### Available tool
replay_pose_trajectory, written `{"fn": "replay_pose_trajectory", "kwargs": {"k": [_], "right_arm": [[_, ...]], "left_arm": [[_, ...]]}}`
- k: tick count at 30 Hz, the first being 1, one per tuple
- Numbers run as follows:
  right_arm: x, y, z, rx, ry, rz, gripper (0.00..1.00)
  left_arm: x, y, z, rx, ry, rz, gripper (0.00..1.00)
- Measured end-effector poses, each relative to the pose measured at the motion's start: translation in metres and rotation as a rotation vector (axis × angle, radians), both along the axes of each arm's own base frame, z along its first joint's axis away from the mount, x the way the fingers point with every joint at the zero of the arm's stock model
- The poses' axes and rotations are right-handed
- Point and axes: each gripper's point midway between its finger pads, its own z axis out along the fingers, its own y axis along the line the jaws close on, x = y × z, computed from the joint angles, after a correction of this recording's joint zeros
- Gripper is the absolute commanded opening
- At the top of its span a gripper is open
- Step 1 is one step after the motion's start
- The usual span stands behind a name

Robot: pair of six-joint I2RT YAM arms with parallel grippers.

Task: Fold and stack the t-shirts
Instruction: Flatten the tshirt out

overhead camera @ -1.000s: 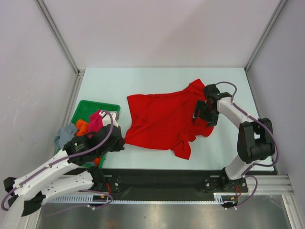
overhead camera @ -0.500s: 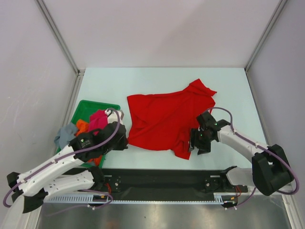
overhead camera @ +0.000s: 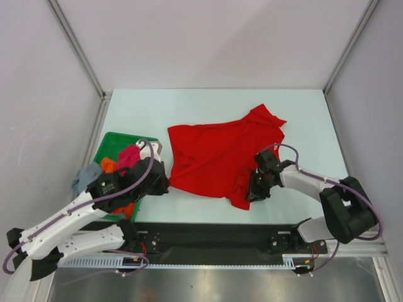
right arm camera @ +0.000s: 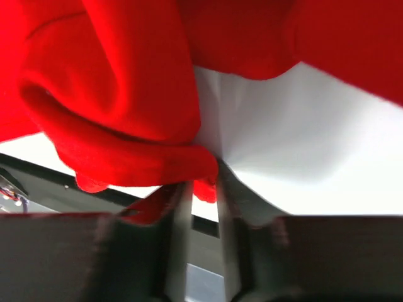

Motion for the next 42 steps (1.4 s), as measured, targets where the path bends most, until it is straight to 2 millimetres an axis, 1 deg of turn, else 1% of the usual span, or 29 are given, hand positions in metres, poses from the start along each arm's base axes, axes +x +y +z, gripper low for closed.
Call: {"fn": "replay_pose_trajectory", "kwargs": {"k": [1,2,3,4,6,8,10,13,15,17,19,20,22,23,24,26,27,29,30,31,32,33,34,35,37,39,40,41,42], "right_arm": [[0.001,0.000,-0.001,-0.006,0.004,-0.008,0.17],[0.002,-0.001,-0.001,-0.013,0.002,-0.013,0.06],[0.003,-0.003,-0.001,-0.025,0.000,-0.015,0.02],[0.003,-0.005,0.000,-0.039,0.004,-0.022,0.00],[0.005,-0.011,0.005,-0.084,0.012,-0.037,0.00],[0.009,-0.019,0.018,-0.136,0.002,-0.052,0.00],[0.015,-0.028,0.040,-0.191,-0.026,-0.071,0.00],[0.029,-0.042,0.087,-0.251,-0.114,-0.109,0.00],[0.041,-0.054,0.122,-0.286,-0.195,-0.147,0.00],[0.048,-0.067,0.151,-0.328,-0.255,-0.175,0.00],[0.054,-0.078,0.173,-0.379,-0.305,-0.187,0.00],[0.055,-0.081,0.181,-0.405,-0.320,-0.177,0.00],[0.054,-0.076,0.189,-0.441,-0.341,-0.133,0.00],[0.053,-0.069,0.189,-0.442,-0.341,-0.106,0.00],[0.049,-0.058,0.186,-0.436,-0.337,-0.062,0.00],[0.036,-0.030,0.173,-0.414,-0.310,0.037,0.00],[0.026,-0.013,0.165,-0.390,-0.294,0.088,0.00],[0.001,0.021,0.148,-0.352,-0.252,0.202,0.01],[-0.011,0.039,0.139,-0.324,-0.233,0.257,0.04],[-0.023,0.054,0.131,-0.299,-0.213,0.301,0.14],[-0.036,0.071,0.122,-0.267,-0.182,0.350,0.16],[-0.046,0.084,0.114,-0.239,-0.159,0.387,0.18],[-0.053,0.095,0.108,-0.214,-0.138,0.411,0.23],[-0.057,0.102,0.105,-0.191,-0.122,0.423,0.39],[-0.054,0.111,0.105,-0.142,-0.109,0.410,0.57],[-0.043,0.111,0.111,-0.099,-0.116,0.373,0.57],[-0.035,0.106,0.113,-0.081,-0.123,0.337,0.53],[-0.028,0.099,0.115,-0.069,-0.130,0.299,0.49],[-0.021,0.086,0.116,-0.065,-0.130,0.246,0.45]], "left_arm": [[0.000,0.000,0.001,-0.001,0.000,0.000,0.00],[0.000,0.001,0.001,0.000,0.000,0.000,0.00],[-0.001,0.001,0.002,0.000,-0.001,0.001,0.00],[-0.001,0.002,0.002,0.003,-0.003,0.003,0.00],[-0.001,0.004,0.004,0.008,-0.004,0.007,0.00],[-0.001,0.006,0.007,0.010,-0.009,0.010,0.00],[0.001,0.008,0.013,0.012,-0.022,0.012,0.00],[0.002,0.009,0.024,0.004,-0.042,0.015,0.00],[0.004,0.009,0.033,-0.009,-0.059,0.018,0.00],[0.005,0.009,0.039,-0.016,-0.073,0.017,0.00],[0.006,0.009,0.044,-0.021,-0.083,0.020,0.00],[0.007,0.009,0.046,-0.021,-0.089,0.019,0.00],[0.008,0.010,0.050,-0.023,-0.097,0.022,0.00],[0.008,0.010,0.051,-0.023,-0.099,0.022,0.00],[0.008,0.010,0.052,-0.022,-0.100,0.023,0.00],[0.007,0.013,0.052,-0.012,-0.100,0.025,0.00],[0.007,0.014,0.053,-0.008,-0.100,0.026,0.00],[0.006,0.018,0.052,0.005,-0.100,0.030,0.00],[0.006,0.020,0.052,0.008,-0.101,0.033,0.00],[0.005,0.022,0.052,0.012,-0.101,0.035,0.00],[0.004,0.024,0.052,0.014,-0.100,0.036,0.00],[0.003,0.025,0.052,0.015,-0.101,0.036,0.00],[0.002,0.027,0.052,0.017,-0.101,0.038,0.00],[0.001,0.029,0.052,0.018,-0.101,0.039,0.00],[0.000,0.032,0.052,0.021,-0.103,0.041,0.00],[-0.001,0.033,0.052,0.026,-0.101,0.043,0.00],[-0.001,0.034,0.052,0.027,-0.102,0.044,0.00],[-0.001,0.035,0.052,0.028,-0.103,0.045,0.00],[-0.001,0.035,0.052,0.027,-0.105,0.047,0.00]]}}
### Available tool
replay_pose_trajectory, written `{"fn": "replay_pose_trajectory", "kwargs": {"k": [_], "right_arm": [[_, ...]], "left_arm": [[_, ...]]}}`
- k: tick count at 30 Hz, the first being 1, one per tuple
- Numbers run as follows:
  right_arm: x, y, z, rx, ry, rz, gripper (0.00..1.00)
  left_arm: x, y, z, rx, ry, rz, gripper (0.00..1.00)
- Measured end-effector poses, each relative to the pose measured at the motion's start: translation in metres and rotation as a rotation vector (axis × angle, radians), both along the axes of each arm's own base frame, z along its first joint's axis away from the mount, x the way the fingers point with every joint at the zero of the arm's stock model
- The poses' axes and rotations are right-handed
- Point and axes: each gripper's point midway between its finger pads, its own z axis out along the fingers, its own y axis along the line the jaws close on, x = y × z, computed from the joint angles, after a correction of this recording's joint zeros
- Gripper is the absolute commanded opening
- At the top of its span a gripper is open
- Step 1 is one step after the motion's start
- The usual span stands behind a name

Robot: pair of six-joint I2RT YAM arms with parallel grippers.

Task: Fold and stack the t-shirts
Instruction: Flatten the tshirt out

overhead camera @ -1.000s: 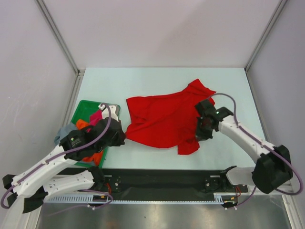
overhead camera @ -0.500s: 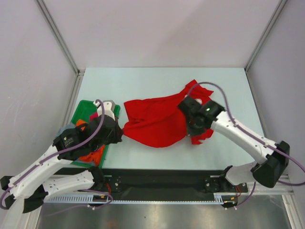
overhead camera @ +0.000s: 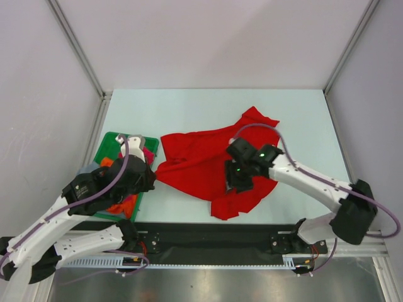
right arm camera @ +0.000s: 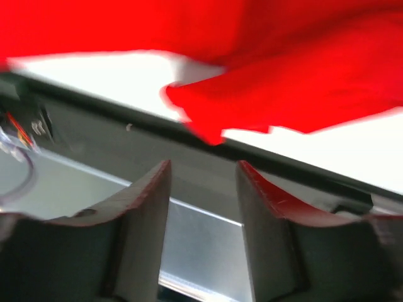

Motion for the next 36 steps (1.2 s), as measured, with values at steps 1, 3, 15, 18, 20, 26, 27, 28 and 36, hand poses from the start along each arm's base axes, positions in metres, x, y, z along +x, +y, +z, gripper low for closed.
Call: {"fn": "replay_pose_trajectory", "kwargs": {"k": [1,3,15,18,20,26,27,28,36], "right_arm": [[0.006,-0.013,0.001,0.006,-0.004,-0.054,0.43],[0.012,-0.041,0.001,0.010,-0.003,-0.164,0.41],[-0.027,-0.094,-0.078,-0.114,0.165,-0.318,0.37],[-0.030,-0.083,-0.082,-0.093,0.151,-0.286,0.30],[-0.032,-0.076,-0.086,-0.072,0.150,-0.271,0.30],[-0.041,-0.060,-0.107,-0.067,0.167,-0.216,0.36],[-0.042,-0.057,-0.110,-0.066,0.166,-0.205,0.36],[-0.043,-0.054,-0.112,-0.064,0.164,-0.194,0.36],[-0.037,-0.040,-0.116,-0.026,0.142,-0.171,0.38]], "left_arm": [[0.000,0.000,0.000,0.000,0.000,0.001,0.00],[0.000,0.000,0.000,0.001,0.000,0.001,0.00],[0.003,-0.005,0.000,-0.001,0.001,-0.003,0.00],[0.004,-0.008,0.000,-0.006,0.003,-0.008,0.00],[0.004,-0.010,-0.001,-0.008,0.005,-0.010,0.00],[0.006,-0.014,-0.002,-0.005,0.013,-0.014,0.00],[0.006,-0.014,-0.003,-0.004,0.014,-0.014,0.00],[0.006,-0.014,-0.003,-0.004,0.014,-0.014,0.00],[0.006,-0.014,-0.003,-0.004,0.015,-0.014,0.00]]}}
